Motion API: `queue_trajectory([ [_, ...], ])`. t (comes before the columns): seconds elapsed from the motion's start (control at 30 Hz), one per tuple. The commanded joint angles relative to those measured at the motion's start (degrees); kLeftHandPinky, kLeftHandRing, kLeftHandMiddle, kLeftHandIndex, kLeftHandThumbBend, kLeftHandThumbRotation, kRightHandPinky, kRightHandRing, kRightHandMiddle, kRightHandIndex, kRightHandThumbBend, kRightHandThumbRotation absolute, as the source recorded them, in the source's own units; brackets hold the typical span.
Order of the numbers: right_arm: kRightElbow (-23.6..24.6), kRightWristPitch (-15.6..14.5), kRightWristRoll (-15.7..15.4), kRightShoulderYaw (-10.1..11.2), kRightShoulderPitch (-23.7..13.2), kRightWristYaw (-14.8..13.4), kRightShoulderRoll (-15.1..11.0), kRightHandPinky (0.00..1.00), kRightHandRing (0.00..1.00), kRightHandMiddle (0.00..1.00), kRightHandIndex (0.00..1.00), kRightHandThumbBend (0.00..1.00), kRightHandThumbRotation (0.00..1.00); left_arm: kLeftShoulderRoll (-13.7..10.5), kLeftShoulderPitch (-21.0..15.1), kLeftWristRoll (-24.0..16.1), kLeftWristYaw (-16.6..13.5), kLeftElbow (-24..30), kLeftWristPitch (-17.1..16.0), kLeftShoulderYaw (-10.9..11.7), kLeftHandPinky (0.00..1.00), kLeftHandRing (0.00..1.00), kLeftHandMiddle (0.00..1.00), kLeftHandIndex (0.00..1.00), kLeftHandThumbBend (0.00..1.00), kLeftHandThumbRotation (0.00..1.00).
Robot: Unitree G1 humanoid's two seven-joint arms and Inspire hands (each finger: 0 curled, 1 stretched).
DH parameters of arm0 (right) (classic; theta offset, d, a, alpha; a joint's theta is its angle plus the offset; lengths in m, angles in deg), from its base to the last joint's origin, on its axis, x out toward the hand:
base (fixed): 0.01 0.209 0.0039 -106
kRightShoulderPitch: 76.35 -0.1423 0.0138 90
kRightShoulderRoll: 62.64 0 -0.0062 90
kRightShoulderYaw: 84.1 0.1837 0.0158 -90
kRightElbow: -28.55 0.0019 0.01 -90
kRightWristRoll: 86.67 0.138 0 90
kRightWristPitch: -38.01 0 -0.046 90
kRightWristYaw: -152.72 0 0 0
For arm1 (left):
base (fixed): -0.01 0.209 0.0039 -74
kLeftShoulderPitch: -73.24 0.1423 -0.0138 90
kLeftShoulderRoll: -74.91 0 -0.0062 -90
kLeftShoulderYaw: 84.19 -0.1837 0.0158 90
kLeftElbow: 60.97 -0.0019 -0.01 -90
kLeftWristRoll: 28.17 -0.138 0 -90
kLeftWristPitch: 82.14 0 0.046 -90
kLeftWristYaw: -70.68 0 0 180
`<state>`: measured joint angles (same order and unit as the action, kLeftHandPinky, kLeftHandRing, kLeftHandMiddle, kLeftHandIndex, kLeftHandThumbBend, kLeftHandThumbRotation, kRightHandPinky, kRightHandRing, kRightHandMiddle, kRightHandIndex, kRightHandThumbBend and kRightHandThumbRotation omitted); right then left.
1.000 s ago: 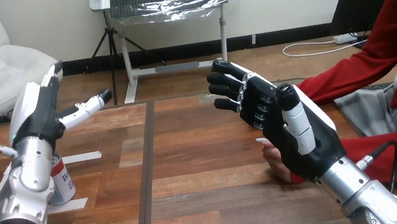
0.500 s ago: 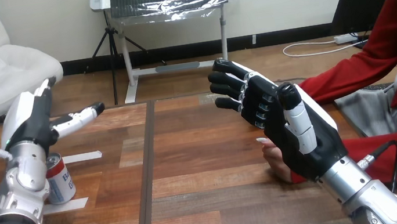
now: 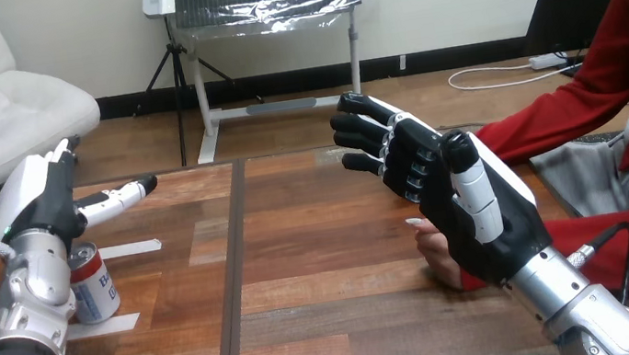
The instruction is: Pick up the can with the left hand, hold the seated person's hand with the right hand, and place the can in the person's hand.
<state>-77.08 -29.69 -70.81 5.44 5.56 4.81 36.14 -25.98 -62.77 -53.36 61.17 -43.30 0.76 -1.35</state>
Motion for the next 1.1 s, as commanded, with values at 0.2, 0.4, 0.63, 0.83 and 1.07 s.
queue_trajectory([
  [0.2, 2.09, 0.60, 0.12, 0.71, -1.80, -0.17, -0.23, 0.89, 0.91, 0.89, 0.90, 0.89, 1.00, -1.88, -5.78, -1.43, -1.26, -0.86, 2.27, -2.30, 0.94, 0.97, 0.97, 0.94, 0.73, 0.51],
  [0.4, 2.12, 0.53, 0.11, 0.72, -1.77, -0.27, -0.19, 0.89, 0.91, 0.89, 0.91, 0.89, 1.00, -2.10, -5.73, -1.91, -1.41, -1.05, 3.23, -3.04, 0.93, 0.96, 0.96, 0.93, 0.74, 0.53],
  [0.63, 2.16, 0.67, -0.03, 0.75, -1.68, -0.40, -0.19, 0.88, 0.91, 0.89, 0.90, 0.88, 1.00, -2.31, -5.24, -1.98, -1.58, -1.27, 3.26, -3.25, 0.91, 0.95, 0.95, 0.90, 0.74, 0.51],
  [0.83, 2.17, 0.55, 0.00, 0.81, -1.71, -0.40, -0.26, 0.88, 0.91, 0.89, 0.90, 0.88, 1.00, -2.42, -5.21, -2.14, -0.96, -1.63, 4.19, -3.78, 0.92, 0.94, 0.95, 0.89, 0.74, 0.51],
  [1.07, 2.35, 0.50, -0.07, 0.85, -1.69, -0.37, -0.43, 0.88, 0.91, 0.89, 0.90, 0.89, 1.00, -2.40, -4.88, -1.55, -0.84, -1.68, 4.36, -3.49, 0.92, 0.94, 0.94, 0.89, 0.74, 0.51],
])
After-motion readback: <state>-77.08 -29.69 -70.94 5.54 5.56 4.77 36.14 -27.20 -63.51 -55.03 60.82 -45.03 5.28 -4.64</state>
